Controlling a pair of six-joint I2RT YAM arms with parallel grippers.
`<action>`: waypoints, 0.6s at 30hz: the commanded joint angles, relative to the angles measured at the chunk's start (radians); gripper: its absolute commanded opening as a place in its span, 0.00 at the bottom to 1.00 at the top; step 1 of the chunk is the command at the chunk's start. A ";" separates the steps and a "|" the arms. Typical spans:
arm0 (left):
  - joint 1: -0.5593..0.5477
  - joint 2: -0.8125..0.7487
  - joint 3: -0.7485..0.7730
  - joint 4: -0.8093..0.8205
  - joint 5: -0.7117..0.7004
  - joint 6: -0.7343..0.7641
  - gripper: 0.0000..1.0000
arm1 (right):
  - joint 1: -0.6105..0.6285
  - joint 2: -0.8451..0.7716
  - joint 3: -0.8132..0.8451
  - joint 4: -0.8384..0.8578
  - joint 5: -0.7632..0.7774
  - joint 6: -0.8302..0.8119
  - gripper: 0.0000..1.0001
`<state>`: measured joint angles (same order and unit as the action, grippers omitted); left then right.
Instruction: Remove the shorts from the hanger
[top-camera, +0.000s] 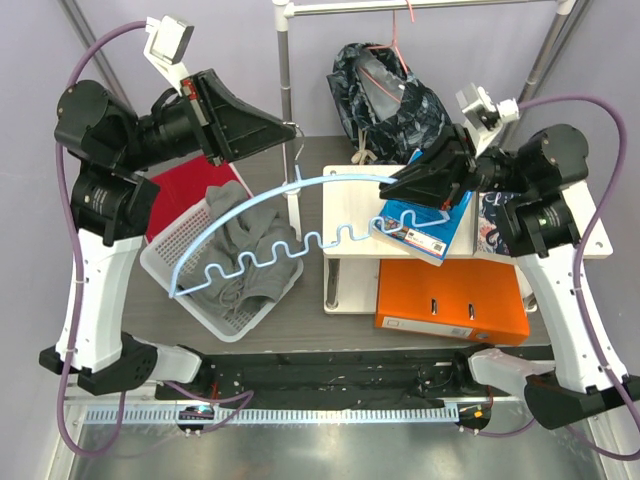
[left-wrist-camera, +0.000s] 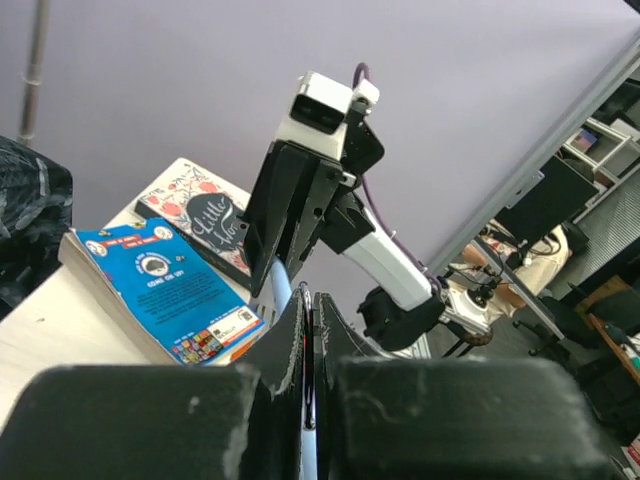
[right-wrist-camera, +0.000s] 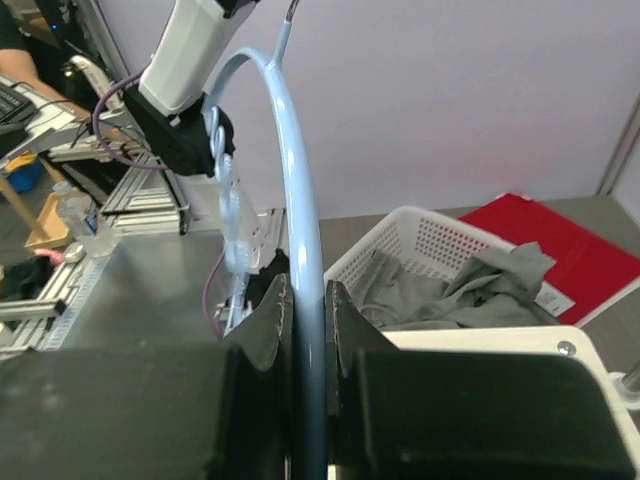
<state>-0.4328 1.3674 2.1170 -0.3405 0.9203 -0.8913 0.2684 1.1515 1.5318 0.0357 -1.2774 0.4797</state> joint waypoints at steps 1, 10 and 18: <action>-0.001 -0.016 0.009 0.077 0.014 -0.038 0.01 | -0.003 -0.029 -0.005 -0.030 0.001 -0.118 0.01; 0.104 -0.044 0.089 -0.122 -0.205 0.072 0.90 | -0.015 -0.087 -0.033 -0.075 0.099 -0.216 0.01; 0.109 -0.221 0.034 -0.359 -0.944 0.291 1.00 | -0.015 -0.111 0.024 -0.339 0.464 -0.293 0.01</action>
<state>-0.3305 1.2770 2.2066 -0.6212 0.4004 -0.7170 0.2577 1.0634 1.4933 -0.1864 -1.0695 0.2321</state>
